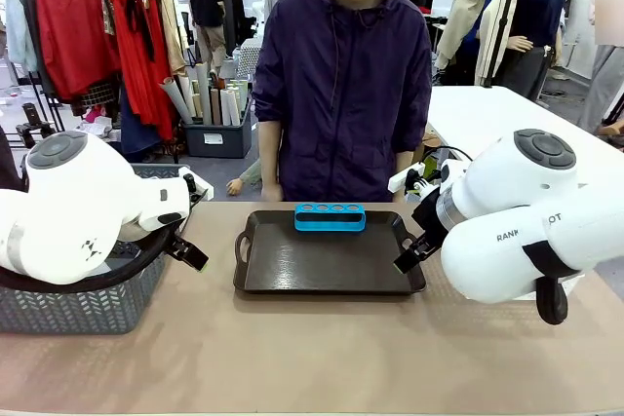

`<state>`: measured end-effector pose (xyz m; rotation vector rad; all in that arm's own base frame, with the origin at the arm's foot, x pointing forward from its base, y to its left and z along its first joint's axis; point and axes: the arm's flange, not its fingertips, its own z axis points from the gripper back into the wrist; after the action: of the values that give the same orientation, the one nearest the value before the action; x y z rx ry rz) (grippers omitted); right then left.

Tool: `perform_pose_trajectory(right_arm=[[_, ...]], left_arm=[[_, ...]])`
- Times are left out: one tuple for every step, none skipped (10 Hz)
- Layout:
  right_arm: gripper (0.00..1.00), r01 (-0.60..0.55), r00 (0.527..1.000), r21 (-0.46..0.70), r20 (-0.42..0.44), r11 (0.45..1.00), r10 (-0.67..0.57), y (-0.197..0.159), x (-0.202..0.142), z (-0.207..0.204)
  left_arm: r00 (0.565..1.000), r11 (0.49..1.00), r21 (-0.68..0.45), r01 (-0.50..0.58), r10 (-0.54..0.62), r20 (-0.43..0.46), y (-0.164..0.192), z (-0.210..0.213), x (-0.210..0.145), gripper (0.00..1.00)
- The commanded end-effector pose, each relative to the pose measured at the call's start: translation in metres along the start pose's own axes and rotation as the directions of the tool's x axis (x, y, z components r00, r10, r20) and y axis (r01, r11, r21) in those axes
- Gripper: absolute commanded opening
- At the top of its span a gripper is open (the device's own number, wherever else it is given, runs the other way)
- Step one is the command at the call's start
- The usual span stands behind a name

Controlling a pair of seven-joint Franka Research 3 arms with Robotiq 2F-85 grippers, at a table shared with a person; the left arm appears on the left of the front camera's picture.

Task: Prepare the laboratory tools.
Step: Pick up one Large Measuring Cup and place it on the Handle tray.

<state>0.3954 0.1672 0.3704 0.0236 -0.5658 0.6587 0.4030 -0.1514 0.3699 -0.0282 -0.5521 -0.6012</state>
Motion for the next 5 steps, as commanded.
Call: perform_pose_trajectory(right_arm=[[1.0, 0.001, 1.0, 0.0, 0.001, 1.0, -0.001, -0.0001, 0.0001, 0.0002], [1.0, 0.001, 1.0, 0.0, 0.001, 1.0, -0.001, -0.0001, 0.0001, 0.0002], [1.0, 0.001, 1.0, 0.0, 0.001, 1.0, -0.001, -0.0001, 0.0001, 0.0002], [1.0, 0.001, 1.0, 0.0, 0.001, 1.0, -0.001, -0.0001, 0.0001, 0.0002], [1.0, 0.001, 1.0, 0.0, 0.001, 1.0, -0.001, -0.0001, 0.0001, 0.0002]], left_arm=[[1.0, 1.0, 0.0, 0.0, 0.0, 0.0, 0.0, 0.0001, 0.0, 1.0], [1.0, 1.0, 0.0, 0.0, 0.0, 0.0, 0.0, 0.0001, 0.0, 1.0], [1.0, 1.0, 0.0, 0.0, 0.0, 0.0, 0.0, 0.0001, 0.0, 1.0], [1.0, 1.0, 0.0, 0.0, 0.0, 0.0, 0.0, 0.0001, 0.0, 1.0], [1.0, 1.0, 0.0, 0.0, 0.0, 0.0, 0.0, 0.0001, 0.0, 1.0]])
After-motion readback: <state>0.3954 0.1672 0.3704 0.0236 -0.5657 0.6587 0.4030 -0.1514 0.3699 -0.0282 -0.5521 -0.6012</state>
